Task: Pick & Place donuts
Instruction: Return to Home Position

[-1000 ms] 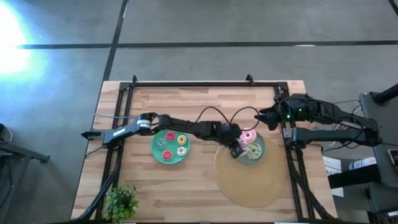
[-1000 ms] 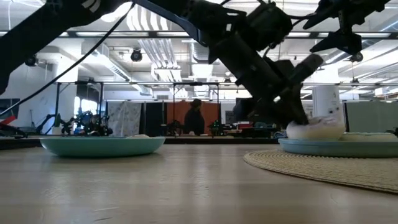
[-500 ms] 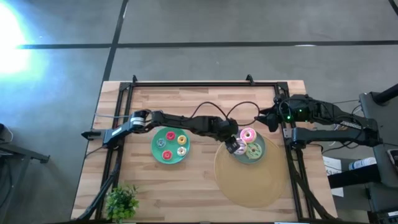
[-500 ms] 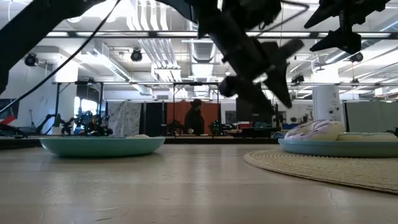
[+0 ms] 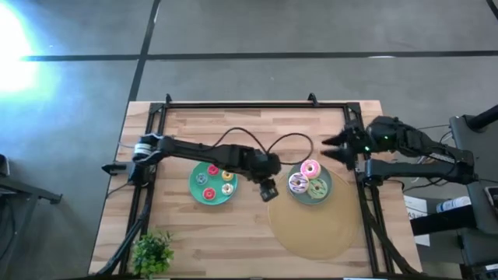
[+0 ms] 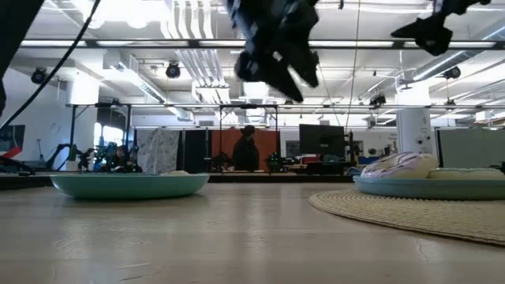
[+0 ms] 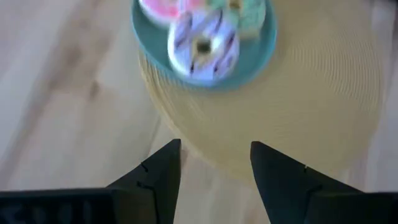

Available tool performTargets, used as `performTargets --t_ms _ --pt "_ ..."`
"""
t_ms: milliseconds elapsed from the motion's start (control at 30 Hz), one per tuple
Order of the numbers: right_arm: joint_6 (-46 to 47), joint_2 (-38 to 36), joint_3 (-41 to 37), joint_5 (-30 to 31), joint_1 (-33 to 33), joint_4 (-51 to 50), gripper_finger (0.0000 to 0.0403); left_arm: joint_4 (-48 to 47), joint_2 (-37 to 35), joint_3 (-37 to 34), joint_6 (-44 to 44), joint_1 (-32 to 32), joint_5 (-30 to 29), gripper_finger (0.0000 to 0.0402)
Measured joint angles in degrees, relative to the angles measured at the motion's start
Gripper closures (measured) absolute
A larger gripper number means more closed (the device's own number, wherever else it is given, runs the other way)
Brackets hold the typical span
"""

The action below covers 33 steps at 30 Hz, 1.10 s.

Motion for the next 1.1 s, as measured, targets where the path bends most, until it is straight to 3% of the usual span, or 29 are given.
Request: performTargets --t_ms 100,200,300,433,700,900,1100 --pt "2.5 -5.2 -5.5 -2.0 1.4 2.3 0.0108 12.4 -5.7 -12.9 -1.1 0.1 5.5 0.0235" --pt "4.1 -12.1 -13.5 -2.0 3.0 12.1 0.0108 27.5 -14.1 -27.9 -4.4 0.4 10.5 0.0235" --pt "2.5 -18.6 -19.4 -2.2 3.4 22.3 0.0108 42.4 -23.7 -41.8 -6.7 0.4 10.8 0.0235" --pt "-4.9 -24.8 -23.9 -1.5 3.4 26.0 0.0108 54.8 -36.5 -55.6 -5.7 0.8 10.5 0.0235" --pt "-8.0 -30.8 -30.2 11.6 3.2 23.6 0.0108 58.1 -59.0 -73.8 -5.9 4.7 7.1 0.0235" --pt "-7.9 -28.3 -33.8 11.9 3.2 23.6 0.0108 58.6 -73.9 -83.4 -6.8 5.2 5.7 0.0235" --pt "-7.8 -26.7 -37.6 11.9 3.2 23.7 0.0108 58.4 -84.0 -89.5 -6.1 5.2 5.8 0.0235"
